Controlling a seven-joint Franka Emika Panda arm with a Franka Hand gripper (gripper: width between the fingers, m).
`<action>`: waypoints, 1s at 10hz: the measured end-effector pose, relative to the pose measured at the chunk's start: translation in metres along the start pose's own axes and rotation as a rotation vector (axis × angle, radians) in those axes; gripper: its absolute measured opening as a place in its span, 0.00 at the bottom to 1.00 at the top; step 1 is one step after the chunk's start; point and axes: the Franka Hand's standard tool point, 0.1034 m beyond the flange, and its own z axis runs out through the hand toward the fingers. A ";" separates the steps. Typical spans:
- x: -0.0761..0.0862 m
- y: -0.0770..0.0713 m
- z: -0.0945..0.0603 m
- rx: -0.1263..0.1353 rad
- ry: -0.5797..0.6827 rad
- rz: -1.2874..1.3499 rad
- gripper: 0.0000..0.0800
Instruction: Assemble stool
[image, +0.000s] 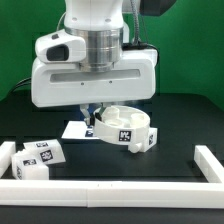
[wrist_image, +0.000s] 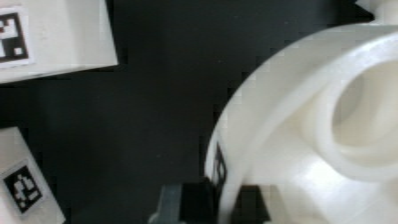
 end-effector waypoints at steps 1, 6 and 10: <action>0.000 0.000 0.000 0.000 0.000 0.001 0.03; 0.022 -0.010 0.002 -0.004 0.014 0.020 0.03; 0.073 -0.055 0.031 -0.001 0.076 0.074 0.03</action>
Offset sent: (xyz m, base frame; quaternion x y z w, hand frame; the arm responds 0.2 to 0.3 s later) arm 0.0000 0.0000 0.0000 0.0000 0.0000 0.0000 1.0000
